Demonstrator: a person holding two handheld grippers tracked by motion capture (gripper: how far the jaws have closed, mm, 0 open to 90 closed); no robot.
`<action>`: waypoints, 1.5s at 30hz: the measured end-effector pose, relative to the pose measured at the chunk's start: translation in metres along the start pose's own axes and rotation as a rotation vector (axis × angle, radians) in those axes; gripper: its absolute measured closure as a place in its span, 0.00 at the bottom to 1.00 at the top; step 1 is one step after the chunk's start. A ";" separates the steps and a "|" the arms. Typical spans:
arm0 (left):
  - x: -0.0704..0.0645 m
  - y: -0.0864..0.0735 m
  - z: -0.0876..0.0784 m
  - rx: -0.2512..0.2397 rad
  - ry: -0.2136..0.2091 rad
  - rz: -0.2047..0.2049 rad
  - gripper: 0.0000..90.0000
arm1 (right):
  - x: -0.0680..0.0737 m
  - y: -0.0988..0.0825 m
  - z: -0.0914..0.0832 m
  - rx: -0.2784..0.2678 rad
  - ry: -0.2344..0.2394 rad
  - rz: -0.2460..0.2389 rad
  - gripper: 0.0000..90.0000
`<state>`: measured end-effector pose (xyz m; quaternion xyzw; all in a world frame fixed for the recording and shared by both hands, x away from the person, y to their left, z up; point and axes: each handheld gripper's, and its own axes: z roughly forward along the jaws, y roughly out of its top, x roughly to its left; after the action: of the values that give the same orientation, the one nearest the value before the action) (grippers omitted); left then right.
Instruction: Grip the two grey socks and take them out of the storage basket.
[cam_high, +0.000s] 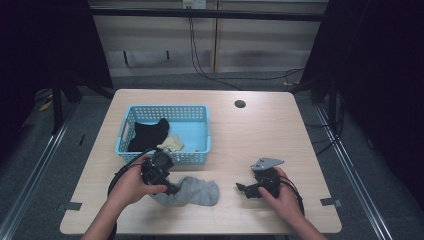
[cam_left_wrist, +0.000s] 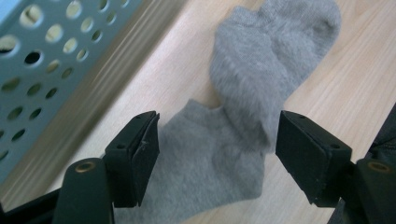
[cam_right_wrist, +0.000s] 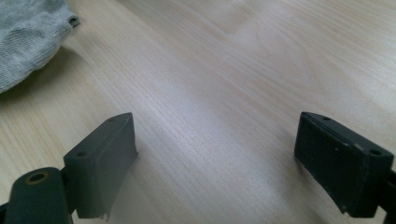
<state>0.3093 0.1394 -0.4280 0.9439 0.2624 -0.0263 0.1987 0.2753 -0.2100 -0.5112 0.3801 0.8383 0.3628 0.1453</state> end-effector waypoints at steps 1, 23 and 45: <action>0.000 0.000 0.000 0.000 0.000 0.000 0.33 | 0.000 0.000 0.000 0.000 0.000 0.000 0.14; 0.034 -0.065 0.000 -0.150 0.028 -0.075 0.33 | 0.000 0.000 0.000 0.000 0.000 0.000 0.13; 0.047 -0.105 0.020 -0.264 0.098 0.012 0.21 | 0.000 0.000 0.000 0.001 -0.001 0.000 0.14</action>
<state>0.2980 0.2365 -0.4915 0.9113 0.2672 0.0559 0.3083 0.2752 -0.2100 -0.5111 0.3804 0.8384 0.3622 0.1455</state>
